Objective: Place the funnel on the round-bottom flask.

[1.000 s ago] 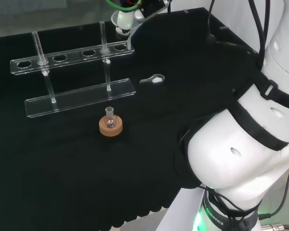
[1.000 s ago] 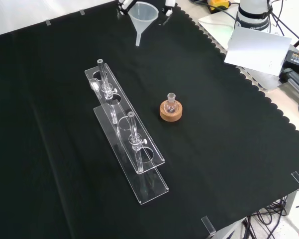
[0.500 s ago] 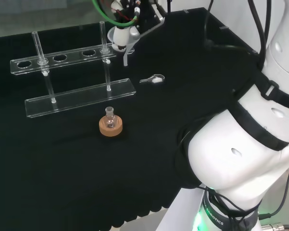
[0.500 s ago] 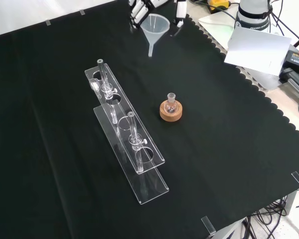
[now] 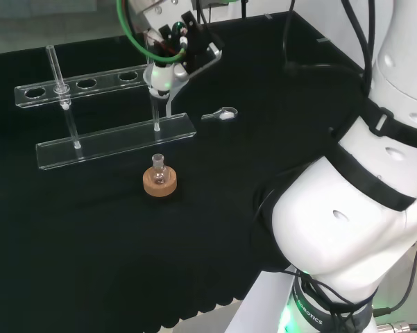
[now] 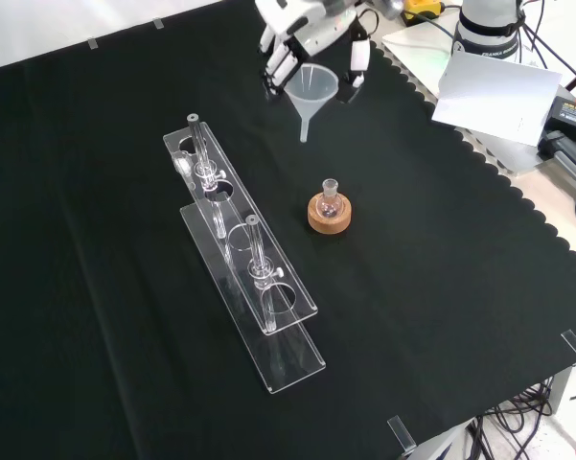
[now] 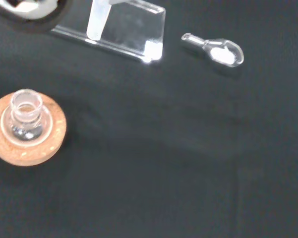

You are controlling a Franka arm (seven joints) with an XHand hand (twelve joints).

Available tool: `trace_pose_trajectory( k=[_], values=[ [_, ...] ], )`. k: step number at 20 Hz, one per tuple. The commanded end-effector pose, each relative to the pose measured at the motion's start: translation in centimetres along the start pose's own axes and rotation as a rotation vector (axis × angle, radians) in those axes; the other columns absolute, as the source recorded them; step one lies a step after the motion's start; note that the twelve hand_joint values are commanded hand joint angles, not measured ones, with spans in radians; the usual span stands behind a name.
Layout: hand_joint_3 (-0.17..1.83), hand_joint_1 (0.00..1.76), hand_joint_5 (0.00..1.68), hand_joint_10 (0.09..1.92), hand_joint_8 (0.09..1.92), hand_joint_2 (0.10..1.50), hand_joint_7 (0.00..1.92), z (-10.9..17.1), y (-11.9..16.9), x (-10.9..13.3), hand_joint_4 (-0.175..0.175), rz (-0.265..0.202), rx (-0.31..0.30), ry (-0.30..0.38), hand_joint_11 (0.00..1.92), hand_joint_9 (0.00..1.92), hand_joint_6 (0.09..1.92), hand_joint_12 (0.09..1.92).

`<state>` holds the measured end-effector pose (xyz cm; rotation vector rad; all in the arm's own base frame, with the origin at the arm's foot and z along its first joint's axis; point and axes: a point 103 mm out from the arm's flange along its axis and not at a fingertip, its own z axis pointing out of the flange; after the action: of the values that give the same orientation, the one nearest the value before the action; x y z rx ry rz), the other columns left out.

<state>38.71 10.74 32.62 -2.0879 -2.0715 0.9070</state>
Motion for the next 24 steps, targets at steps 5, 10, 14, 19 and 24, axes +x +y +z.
trace_pose_trajectory(
  k=[5, 10, 14, 19, 24],
  values=[
    [0.57, 0.81, 0.78, 0.35, 0.61, 0.80, 0.70, 2.8, 1.2, 2.7, 0.014, -0.016, 0.043, -0.022, 0.72, 1.06, 0.66, 1.24],
    [0.57, 0.81, 0.78, 0.35, 0.61, 0.80, 0.70, 4.3, 1.6, 4.0, 0.013, -0.011, 0.052, -0.025, 0.72, 1.05, 0.67, 1.24],
    [0.57, 0.81, 0.78, 0.35, 0.61, 0.81, 0.69, 4.6, 1.6, 4.0, 0.011, -0.013, 0.057, -0.025, 0.72, 1.05, 0.67, 1.24],
    [0.57, 0.81, 0.77, 0.35, 0.61, 0.81, 0.69, 5.8, 1.8, 5.0, 0.010, -0.010, 0.059, -0.029, 0.73, 1.05, 0.67, 1.24],
    [0.57, 0.81, 0.77, 0.35, 0.62, 0.81, 0.69, 5.9, 1.7, 4.9, 0.008, -0.016, 0.055, -0.020, 0.73, 1.05, 0.67, 1.24]
  ],
)
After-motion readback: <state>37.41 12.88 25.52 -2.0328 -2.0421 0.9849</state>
